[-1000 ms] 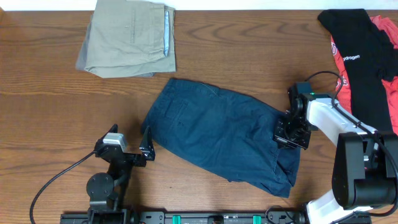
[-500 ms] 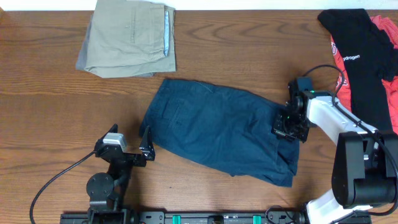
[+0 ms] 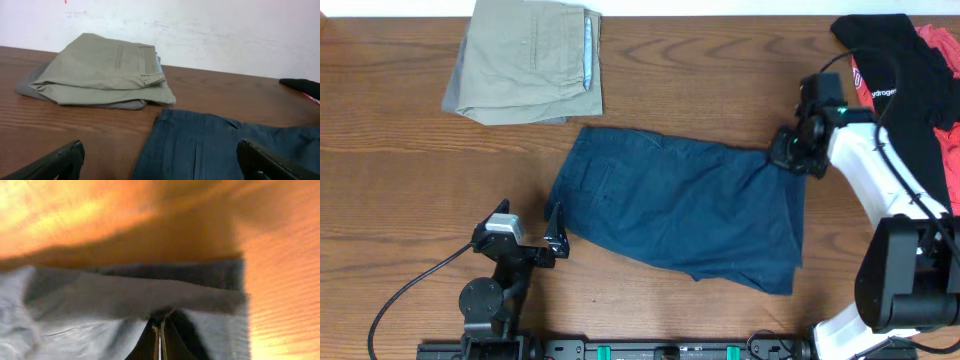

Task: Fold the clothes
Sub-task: 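Grasp the trousers' right edge with the right gripper and pull rightward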

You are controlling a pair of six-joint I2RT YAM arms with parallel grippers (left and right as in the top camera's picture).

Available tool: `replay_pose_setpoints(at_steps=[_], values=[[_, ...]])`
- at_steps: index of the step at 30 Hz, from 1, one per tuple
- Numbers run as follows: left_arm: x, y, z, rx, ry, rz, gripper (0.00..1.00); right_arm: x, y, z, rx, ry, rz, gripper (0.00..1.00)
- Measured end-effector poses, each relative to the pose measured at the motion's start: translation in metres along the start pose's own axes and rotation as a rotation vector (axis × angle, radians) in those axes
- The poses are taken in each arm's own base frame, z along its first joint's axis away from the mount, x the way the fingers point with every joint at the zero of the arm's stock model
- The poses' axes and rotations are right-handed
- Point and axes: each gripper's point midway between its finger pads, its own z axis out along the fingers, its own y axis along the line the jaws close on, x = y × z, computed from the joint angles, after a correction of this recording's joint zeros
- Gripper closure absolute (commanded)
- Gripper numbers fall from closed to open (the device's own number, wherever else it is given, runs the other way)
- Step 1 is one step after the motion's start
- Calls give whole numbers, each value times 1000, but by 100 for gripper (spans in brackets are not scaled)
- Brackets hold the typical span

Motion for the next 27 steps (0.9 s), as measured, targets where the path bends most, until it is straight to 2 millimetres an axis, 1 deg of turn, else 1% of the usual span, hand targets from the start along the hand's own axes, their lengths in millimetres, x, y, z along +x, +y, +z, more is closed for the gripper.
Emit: replay_pose_setpoints(at_steps=[4, 6, 10, 14, 16, 17, 18, 19, 21, 22, 24, 27], values=[[0, 0, 0, 0, 0, 0, 2, -19, -3, -11, -8, -46, 14, 99], [0, 0, 0, 0, 0, 0, 2, -24, -6, -13, -7, -57, 21, 98], [0, 0, 0, 0, 0, 0, 2, -22, -19, -14, 11, -36, 44, 99], [0, 0, 0, 0, 0, 0, 2, -11, -34, -15, 44, 16, 67, 98], [0, 0, 0, 0, 0, 0, 2, -11, -39, -17, 52, 25, 71, 94], [0, 0, 0, 0, 0, 0, 2, -13, -40, -18, 55, 21, 71, 89], [0, 0, 0, 0, 0, 0, 2, -15, -42, -20, 57, 14, 72, 78], [0, 0, 0, 0, 0, 0, 2, -18, -43, -22, 62, 7, 71, 54], [0, 0, 0, 0, 0, 0, 2, -21, -46, -24, 62, 0, 70, 11], [0, 0, 0, 0, 0, 0, 2, -22, -49, -26, 66, 3, 73, 1], [0, 0, 0, 0, 0, 0, 2, -18, -54, -27, 75, 22, 77, 1], [0, 0, 0, 0, 0, 0, 2, -3, -60, -29, 103, 84, 70, 1]])
